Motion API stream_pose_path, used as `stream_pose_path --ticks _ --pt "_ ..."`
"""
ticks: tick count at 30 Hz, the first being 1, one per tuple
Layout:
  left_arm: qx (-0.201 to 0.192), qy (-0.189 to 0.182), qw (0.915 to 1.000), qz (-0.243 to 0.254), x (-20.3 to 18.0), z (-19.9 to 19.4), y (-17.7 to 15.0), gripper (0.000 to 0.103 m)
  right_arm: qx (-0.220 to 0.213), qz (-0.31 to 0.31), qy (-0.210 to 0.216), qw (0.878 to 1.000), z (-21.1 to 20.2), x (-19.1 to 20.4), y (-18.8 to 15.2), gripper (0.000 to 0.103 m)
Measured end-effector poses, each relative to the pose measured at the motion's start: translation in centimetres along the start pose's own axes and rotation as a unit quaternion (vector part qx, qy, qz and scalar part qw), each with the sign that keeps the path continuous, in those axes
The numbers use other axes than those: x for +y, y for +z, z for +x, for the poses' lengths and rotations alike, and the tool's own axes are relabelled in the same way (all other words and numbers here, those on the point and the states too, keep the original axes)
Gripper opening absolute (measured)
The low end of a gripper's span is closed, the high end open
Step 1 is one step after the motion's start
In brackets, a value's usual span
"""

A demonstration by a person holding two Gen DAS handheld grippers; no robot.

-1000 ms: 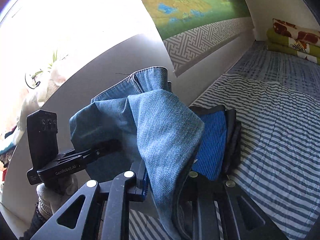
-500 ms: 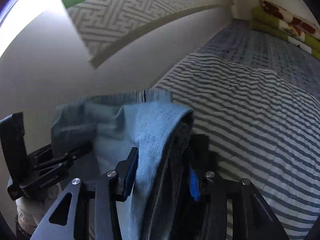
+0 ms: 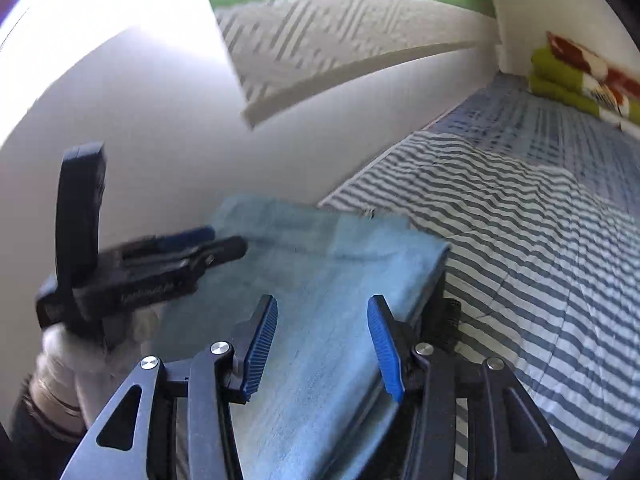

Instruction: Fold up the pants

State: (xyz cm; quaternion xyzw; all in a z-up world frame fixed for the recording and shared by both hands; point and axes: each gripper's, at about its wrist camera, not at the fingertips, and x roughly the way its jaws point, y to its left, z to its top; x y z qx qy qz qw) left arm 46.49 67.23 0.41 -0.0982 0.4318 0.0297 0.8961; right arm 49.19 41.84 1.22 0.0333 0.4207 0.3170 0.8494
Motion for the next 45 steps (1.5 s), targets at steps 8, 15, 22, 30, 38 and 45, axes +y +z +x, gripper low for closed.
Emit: stream_pose_path --ticks 8,15,22,30,38,45 --pt "-0.019 0.073 0.9945 0.074 -1.4 3.8 -1.6 0.064 0.031 -0.028 -0.121 0.992 4.8 -0.5 0.5 0.042" --pt "-0.028 0.001 0.9992 0.03 -0.5 -5.1 -5.3 0.066 -0.009 -0.056 -0.084 0.995 -4.0 2.4 -3.7 0.044" --pt "0.084 0.043 0.9954 0.019 -1.2 -4.8 -13.4 0.068 0.08 -0.04 -0.109 0.99 -4.0 1.9 -11.5 0.044" --pt "0.057 0.058 0.9965 0.021 -6.8 -14.1 -19.6 0.068 0.093 0.016 -0.125 0.988 -13.1 0.8 -16.6 0.043" --pt "-0.021 0.018 0.999 0.034 -16.5 -29.6 -27.0 0.068 -0.004 0.034 -0.151 0.988 -29.0 4.9 -22.2 0.045" --pt "-0.06 -0.01 0.9951 0.078 -24.2 -40.4 -34.4 0.073 -0.053 0.04 -0.171 0.983 -37.5 6.9 -28.0 0.05"
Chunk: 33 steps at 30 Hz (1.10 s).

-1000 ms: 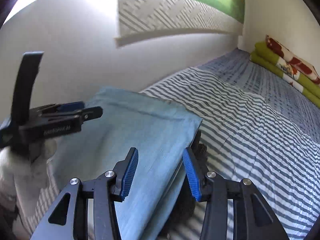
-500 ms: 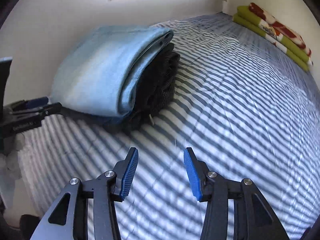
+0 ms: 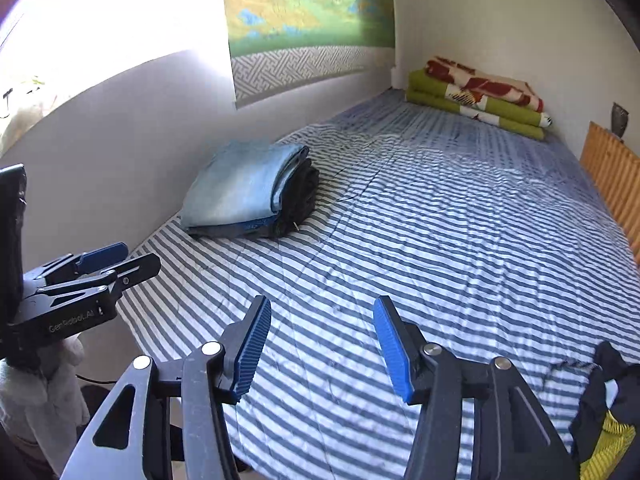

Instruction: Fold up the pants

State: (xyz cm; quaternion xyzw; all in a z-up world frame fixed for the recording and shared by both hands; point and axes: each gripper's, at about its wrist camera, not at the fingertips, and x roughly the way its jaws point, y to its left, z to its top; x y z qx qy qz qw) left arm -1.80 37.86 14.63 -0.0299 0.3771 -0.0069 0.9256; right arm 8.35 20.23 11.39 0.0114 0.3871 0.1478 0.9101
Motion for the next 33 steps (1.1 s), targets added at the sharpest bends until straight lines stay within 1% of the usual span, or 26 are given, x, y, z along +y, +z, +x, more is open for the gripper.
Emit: stream_pose_path --ticks 2,4,5,9,12,15,18,20,23,26,30,33 --pt "-0.01 0.001 0.9999 0.008 -1.8 -2.8 -1.1 0.074 -0.008 0.011 -0.016 1.0 -2.3 -0.5 -1.9 0.05" --pt "-0.025 -0.004 0.9997 -0.001 -2.9 -5.6 -2.5 0.079 -0.011 0.034 -0.016 0.999 -4.0 -1.2 -3.8 0.05" --pt "-0.029 -0.008 0.9995 -0.001 -3.4 -6.9 -3.3 0.08 -0.011 0.043 -0.015 0.999 -4.6 -1.6 -4.5 0.051" --pt "-0.04 -0.01 0.9987 0.029 -6.4 -10.7 -5.4 0.081 -0.007 0.074 -0.037 0.997 -6.5 -2.8 -7.8 0.051" --pt "-0.038 -0.03 0.9987 0.017 -6.9 -11.4 -6.3 0.086 -0.008 0.078 -0.057 0.995 -8.0 -3.1 -9.3 0.051" --pt "-0.035 -0.028 0.9988 0.021 -7.8 -11.8 -7.1 0.087 -0.012 0.08 -0.07 0.994 -9.1 -3.0 -10.4 0.051" --pt "-0.024 -0.019 0.9992 0.026 -8.2 -11.4 -8.2 0.087 -0.008 0.084 -0.065 0.994 -9.4 -3.3 -10.8 0.051" --pt "-0.012 -0.016 0.9996 0.02 -7.7 -10.3 -8.5 0.088 -0.01 0.082 -0.068 0.994 -9.4 -3.1 -11.3 0.051" --pt "0.005 -0.003 0.9997 0.023 -6.8 -8.4 -8.9 0.088 -0.011 0.076 -0.07 0.995 -8.9 -3.0 -11.5 0.052" --pt "0.022 0.002 0.9995 0.021 -5.9 -6.8 -9.4 0.088 -0.001 0.078 -0.065 0.995 -7.5 -2.7 -11.5 0.052" --pt "0.033 0.014 0.9993 0.015 -4.4 -5.0 -9.7 0.088 0.012 0.072 -0.056 0.996 -5.4 -1.7 -11.3 0.052" --pt "0.038 0.018 0.9991 0.002 -3.4 -3.8 -9.7 0.088 0.018 0.057 -0.067 0.996 -4.2 -0.5 -11.0 0.052"
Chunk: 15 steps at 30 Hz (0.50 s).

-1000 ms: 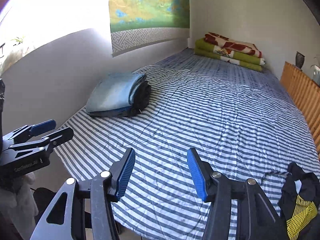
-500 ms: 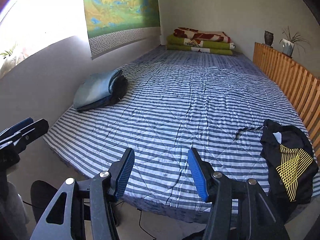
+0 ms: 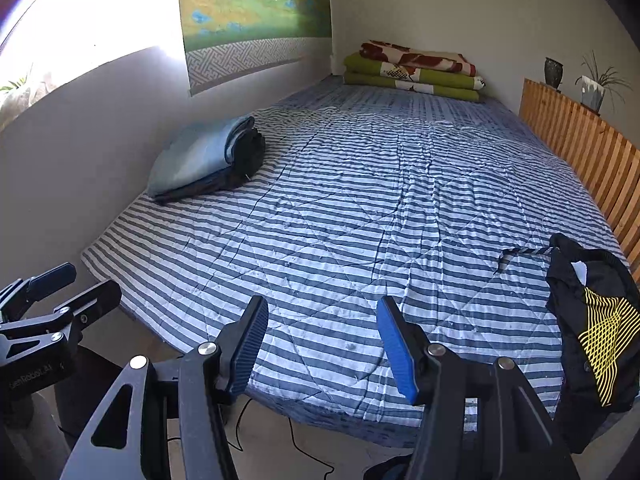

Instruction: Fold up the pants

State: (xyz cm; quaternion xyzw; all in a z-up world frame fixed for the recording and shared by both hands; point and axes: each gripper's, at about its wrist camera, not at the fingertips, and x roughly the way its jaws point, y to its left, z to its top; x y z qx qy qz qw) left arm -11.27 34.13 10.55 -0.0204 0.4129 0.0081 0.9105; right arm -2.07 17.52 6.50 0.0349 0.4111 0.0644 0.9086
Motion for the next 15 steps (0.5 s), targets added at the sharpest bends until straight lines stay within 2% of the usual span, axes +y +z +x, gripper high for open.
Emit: stream_pose_path --ticks 15 --pt "0.011 0.019 0.9997 -0.014 1.0 3.2 0.7 0.089 0.019 0.002 -0.018 1.0 2.2 -0.3 0.4 0.052"
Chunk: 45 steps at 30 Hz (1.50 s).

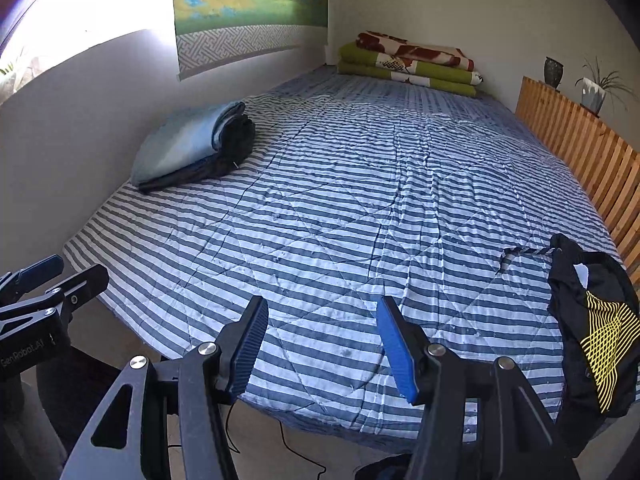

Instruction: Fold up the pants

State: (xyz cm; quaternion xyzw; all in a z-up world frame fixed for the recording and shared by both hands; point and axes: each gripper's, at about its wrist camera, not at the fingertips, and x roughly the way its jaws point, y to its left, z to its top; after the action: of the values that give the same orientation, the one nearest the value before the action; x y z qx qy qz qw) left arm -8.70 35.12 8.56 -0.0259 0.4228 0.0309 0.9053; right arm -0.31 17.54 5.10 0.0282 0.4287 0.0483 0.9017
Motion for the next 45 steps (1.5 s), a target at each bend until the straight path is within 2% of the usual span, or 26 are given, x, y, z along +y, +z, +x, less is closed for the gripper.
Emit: stream_pose_path --ticks 14,45 --pt "-0.007 -0.003 0.9999 0.007 -1.2 -0.2 0.2 0.089 -0.009 0.014 0.003 1.0 -1.1 -1.1 -0.4 0.052" --pt "-0.005 -0.004 1.0 -0.004 -0.8 -0.5 -0.4 0.09 -0.004 0.009 0.007 1.0 -0.9 0.2 -0.7 0.052"
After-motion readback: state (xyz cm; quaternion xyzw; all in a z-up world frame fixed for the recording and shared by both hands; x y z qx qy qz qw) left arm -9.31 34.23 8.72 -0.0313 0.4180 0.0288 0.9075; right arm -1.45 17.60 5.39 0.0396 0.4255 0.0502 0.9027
